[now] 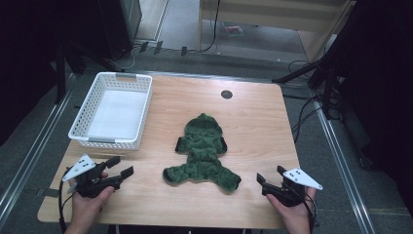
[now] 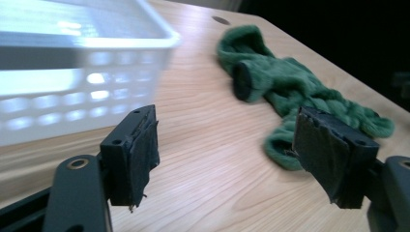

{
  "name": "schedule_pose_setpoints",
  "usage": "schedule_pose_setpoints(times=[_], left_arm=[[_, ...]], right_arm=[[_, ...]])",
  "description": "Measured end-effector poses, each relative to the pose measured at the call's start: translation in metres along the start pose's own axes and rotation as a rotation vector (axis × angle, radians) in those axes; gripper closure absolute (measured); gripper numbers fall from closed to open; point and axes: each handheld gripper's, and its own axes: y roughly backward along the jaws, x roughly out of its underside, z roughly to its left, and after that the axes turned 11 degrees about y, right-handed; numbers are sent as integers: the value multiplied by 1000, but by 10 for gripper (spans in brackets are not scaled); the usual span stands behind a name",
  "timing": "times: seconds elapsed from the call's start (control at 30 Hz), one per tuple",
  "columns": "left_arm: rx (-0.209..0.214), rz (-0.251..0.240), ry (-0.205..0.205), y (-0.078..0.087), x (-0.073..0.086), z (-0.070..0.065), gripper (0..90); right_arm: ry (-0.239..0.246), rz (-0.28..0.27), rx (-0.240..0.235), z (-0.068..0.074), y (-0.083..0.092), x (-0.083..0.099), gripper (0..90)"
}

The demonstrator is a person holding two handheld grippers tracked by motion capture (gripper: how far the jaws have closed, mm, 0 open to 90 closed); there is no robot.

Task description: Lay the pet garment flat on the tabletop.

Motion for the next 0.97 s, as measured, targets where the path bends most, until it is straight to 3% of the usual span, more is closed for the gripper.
schedule_pose_setpoints(times=[0.03, 0.3, 0.43, 0.53, 0.6, 0.7, 0.93, 0.97], left_arm=[[0, 0, 0, 0, 0, 0, 225], [-110, -64, 56, 41, -2, 40, 136], [-173, -77, 48, 57, -1, 59, 98], [-228, -85, 47, 63, -2, 73, 88], [-253, -87, 83, 63, -3, 81, 88], [-241, -78, 128, 62, -3, 86, 88], [-268, -47, 125, 57, -3, 85, 89], [-274, -50, 113, 56, -3, 83, 89]], right_arm=[[0, 0, 0, 0, 0, 0, 153], [-66, 11, 72, -28, 13, 18, 123], [-92, 25, 87, -39, 16, 26, 86], [-115, 35, 97, -45, 14, 32, 71], [-122, 42, 100, -47, 11, 35, 65], [-129, 41, 108, -47, 9, 38, 65], [-125, 28, 114, -46, 10, 38, 69], [-110, 22, 88, -41, 9, 36, 95]])
